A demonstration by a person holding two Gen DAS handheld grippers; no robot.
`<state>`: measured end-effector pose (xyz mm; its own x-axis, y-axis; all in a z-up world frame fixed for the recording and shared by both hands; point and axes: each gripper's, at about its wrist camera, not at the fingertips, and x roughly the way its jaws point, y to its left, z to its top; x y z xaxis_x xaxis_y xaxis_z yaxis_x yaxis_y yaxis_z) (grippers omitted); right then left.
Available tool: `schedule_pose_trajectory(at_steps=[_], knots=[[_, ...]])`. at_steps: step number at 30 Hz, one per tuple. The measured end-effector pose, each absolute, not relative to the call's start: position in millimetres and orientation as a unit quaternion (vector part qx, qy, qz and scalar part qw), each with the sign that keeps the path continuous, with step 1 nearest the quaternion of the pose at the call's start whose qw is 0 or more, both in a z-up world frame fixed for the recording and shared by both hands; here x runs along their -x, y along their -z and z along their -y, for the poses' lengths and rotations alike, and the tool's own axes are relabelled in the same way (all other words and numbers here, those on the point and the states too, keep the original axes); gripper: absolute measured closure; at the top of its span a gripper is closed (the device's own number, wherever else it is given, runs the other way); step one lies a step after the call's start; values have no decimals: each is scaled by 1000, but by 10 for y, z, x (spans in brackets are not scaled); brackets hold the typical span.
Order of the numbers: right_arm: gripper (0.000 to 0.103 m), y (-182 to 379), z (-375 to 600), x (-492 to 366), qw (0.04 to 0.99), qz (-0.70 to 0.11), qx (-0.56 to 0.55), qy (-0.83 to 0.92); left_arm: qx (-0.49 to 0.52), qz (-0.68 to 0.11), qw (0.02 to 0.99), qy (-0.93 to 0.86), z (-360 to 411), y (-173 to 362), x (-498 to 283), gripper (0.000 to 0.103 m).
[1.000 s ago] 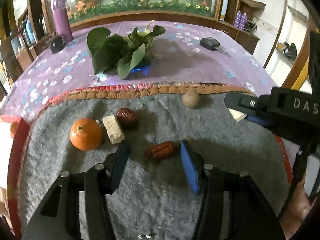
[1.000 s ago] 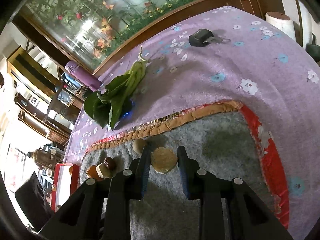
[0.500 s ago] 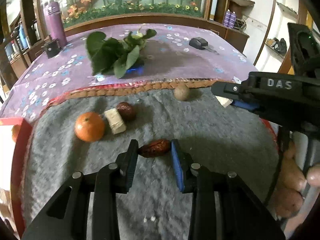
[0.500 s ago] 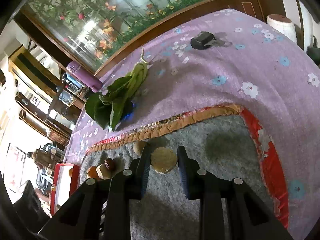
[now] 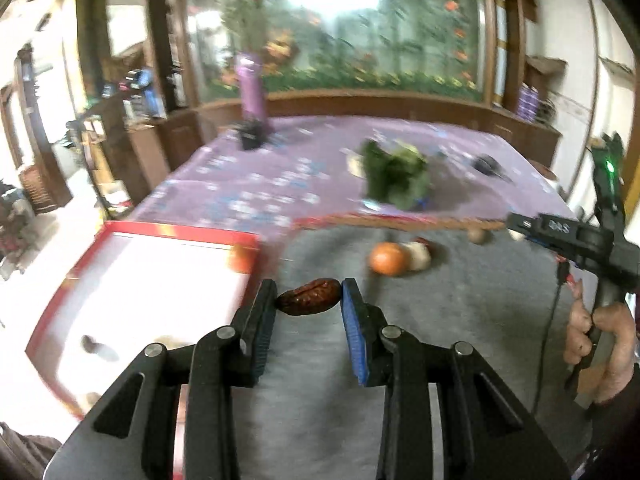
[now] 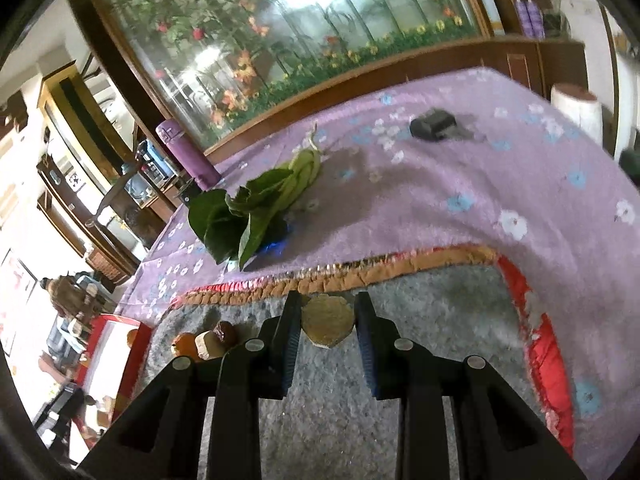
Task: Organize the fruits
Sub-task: 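Carry the date and cake over the white tray and open both tools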
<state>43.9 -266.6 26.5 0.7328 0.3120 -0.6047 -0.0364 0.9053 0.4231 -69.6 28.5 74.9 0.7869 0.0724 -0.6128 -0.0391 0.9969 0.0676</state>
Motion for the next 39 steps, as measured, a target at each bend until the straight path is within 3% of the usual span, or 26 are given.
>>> schedule_pose_trajectory(at_steps=[9, 22, 39], knots=[[76, -456, 2130, -277, 912, -349, -170, -133, -6, -299, 948, -108, -1152, -852, 901, 73], [77, -637, -55, 208, 866, -371, -79, -327, 41, -304, 939, -155, -1911, -683, 1041, 73], [76, -300, -705, 473, 847, -403, -25, -344, 62, -354, 921, -150, -2179, -364, 941, 72]])
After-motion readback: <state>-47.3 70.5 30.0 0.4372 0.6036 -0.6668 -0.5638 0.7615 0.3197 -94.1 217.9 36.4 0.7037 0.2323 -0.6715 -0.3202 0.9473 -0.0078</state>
